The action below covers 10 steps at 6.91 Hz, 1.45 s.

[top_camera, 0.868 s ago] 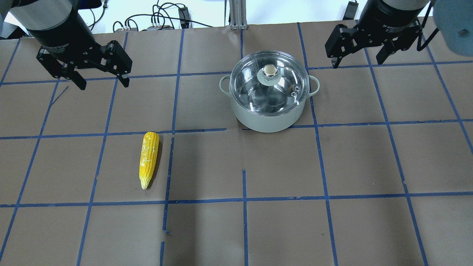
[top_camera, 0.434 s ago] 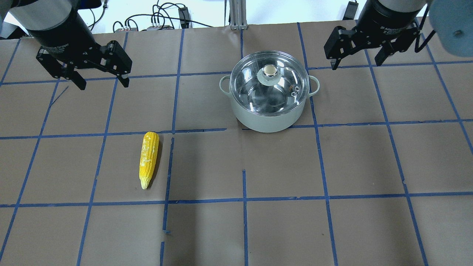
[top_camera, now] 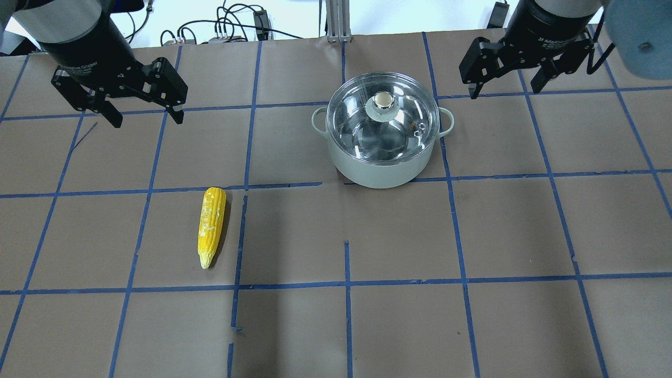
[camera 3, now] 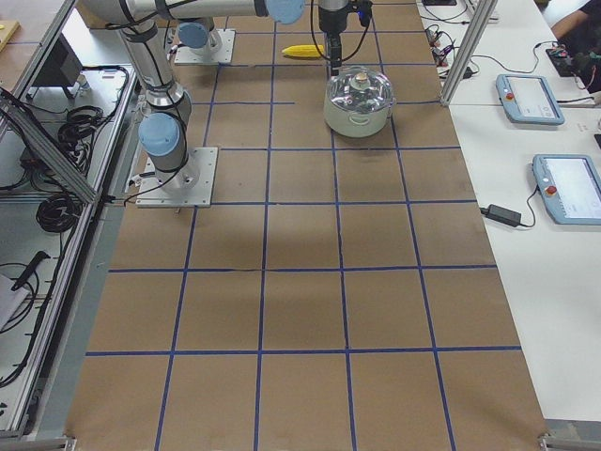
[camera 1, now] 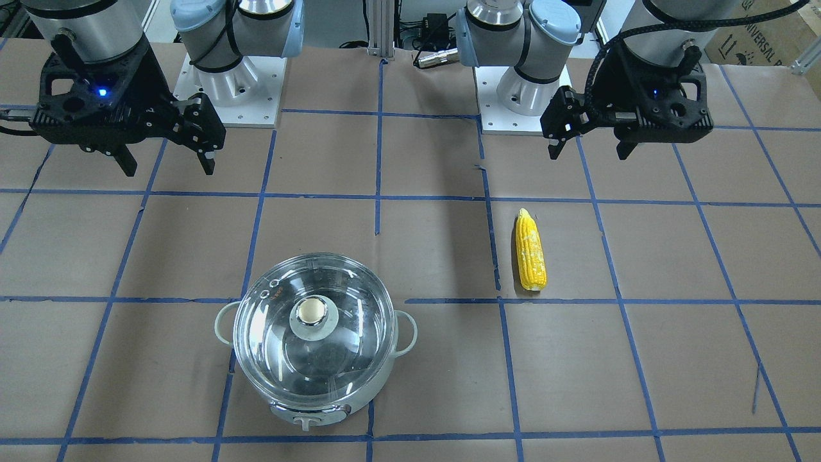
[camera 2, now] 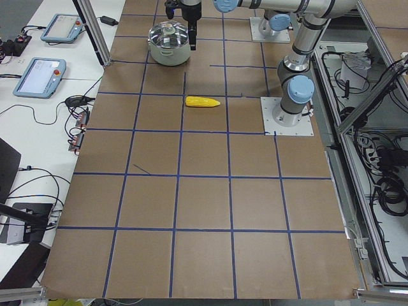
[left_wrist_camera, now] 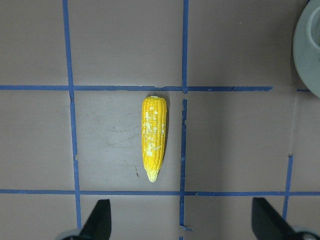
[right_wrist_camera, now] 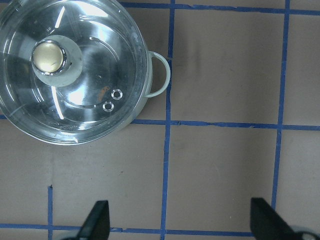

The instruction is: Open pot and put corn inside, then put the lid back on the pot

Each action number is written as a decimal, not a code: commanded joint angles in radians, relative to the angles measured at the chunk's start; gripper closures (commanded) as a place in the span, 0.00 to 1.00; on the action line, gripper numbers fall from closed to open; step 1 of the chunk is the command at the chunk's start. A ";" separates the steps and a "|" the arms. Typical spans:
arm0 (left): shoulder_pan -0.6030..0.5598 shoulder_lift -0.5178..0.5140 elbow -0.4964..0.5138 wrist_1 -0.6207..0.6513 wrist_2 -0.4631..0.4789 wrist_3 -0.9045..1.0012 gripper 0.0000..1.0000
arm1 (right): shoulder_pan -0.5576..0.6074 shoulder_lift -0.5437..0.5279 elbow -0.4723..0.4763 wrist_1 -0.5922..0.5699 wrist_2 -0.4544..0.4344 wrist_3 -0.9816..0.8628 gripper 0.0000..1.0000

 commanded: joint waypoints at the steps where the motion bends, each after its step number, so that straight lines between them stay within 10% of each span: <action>1: 0.000 0.001 0.000 0.000 0.000 0.000 0.00 | 0.011 0.035 -0.018 -0.008 0.002 0.015 0.00; 5: 0.000 0.001 0.000 0.002 0.000 0.000 0.00 | 0.207 0.372 -0.293 -0.061 -0.013 0.208 0.01; 10: 0.000 -0.001 -0.002 0.002 0.001 0.002 0.00 | 0.217 0.503 -0.291 -0.218 -0.039 0.208 0.03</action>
